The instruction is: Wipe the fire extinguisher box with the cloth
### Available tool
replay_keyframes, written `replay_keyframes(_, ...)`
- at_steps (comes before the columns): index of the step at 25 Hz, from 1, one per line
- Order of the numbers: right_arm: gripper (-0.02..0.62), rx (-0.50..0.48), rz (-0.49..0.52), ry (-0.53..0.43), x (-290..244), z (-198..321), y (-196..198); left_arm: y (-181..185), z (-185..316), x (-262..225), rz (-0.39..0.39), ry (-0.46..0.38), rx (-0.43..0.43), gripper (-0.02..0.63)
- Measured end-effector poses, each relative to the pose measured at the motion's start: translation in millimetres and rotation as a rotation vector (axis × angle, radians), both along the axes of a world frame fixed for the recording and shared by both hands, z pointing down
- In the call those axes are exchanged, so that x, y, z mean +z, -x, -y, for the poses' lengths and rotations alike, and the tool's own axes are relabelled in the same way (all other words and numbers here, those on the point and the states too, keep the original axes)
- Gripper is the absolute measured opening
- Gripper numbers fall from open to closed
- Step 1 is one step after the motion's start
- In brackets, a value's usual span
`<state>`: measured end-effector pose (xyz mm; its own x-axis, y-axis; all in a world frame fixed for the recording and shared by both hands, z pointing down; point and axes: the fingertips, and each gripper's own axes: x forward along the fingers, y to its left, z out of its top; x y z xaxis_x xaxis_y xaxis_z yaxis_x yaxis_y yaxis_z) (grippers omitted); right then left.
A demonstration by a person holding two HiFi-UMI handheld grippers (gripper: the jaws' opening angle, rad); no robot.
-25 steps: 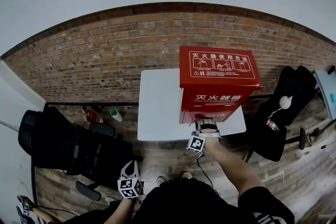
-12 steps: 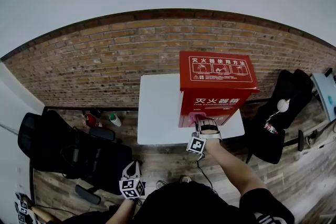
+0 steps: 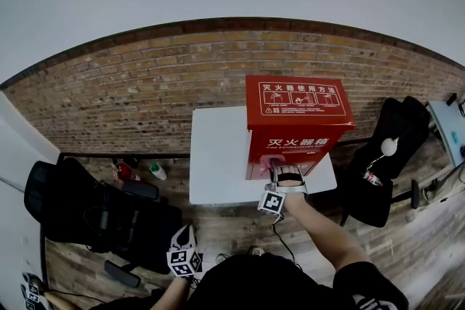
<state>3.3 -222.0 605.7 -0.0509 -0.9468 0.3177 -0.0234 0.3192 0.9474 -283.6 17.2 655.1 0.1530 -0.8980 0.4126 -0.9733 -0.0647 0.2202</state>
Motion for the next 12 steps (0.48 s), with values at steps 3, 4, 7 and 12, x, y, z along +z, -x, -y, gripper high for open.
replay_keyframes(3,0.1,0.012,0.006,0.004,-3.8,-0.6,-0.8,2.8,-0.1,1.2,0.001,0.0,-0.004,0.023)
replay_keyframes(4,0.1,0.015,0.006,-0.003,-6.2,-0.4,-1.0,3.6,0.0,0.9,-0.001,0.001,-0.007,0.022)
replay_keyframes(7,0.1,0.02,0.0,-0.046,-17.6,0.5,-1.8,3.8,0.7,0.1,-0.004,0.0,-0.011,0.023)
replay_keyframes(12,0.1,0.01,0.021,-0.098,-42.2,0.2,1.8,-0.9,1.6,0.3,-0.01,0.003,-0.002,0.023)
